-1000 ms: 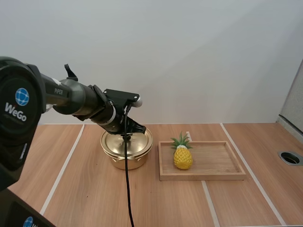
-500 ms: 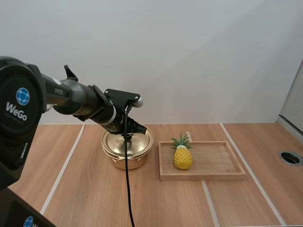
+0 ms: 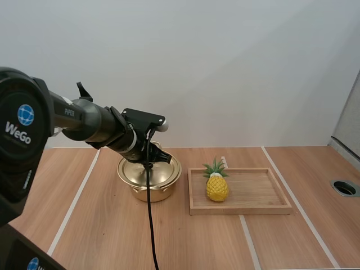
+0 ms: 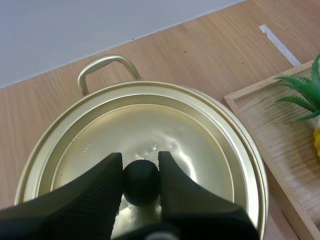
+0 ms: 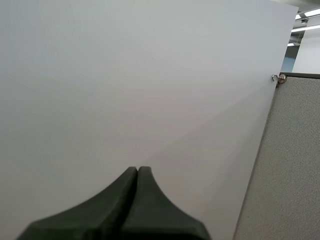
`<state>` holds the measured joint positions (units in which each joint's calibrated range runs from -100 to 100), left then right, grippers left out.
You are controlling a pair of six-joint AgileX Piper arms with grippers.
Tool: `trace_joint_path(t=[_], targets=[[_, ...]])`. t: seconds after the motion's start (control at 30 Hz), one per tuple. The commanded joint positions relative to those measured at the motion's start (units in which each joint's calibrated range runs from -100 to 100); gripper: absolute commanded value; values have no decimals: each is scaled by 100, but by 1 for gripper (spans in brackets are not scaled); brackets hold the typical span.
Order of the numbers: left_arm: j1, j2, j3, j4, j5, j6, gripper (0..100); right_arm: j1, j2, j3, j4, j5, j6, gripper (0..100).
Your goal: Open the pot, put the grape inside, and close it
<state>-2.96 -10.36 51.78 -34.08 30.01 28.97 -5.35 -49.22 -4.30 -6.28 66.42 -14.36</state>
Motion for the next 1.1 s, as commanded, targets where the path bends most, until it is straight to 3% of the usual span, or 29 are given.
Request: trace_joint_path(t=[0.0,0.3,1.07], targets=[[-22,24,81,47,140,20,0,-18,-77,-36,-53,-42,26,0],[-22,24,81,-489,446,20,0,-18,-77,-36,-53,-42,26,0],[-22,336,96,-174,167,100,0,-18,-151,-36,-91,-42,26,0]])
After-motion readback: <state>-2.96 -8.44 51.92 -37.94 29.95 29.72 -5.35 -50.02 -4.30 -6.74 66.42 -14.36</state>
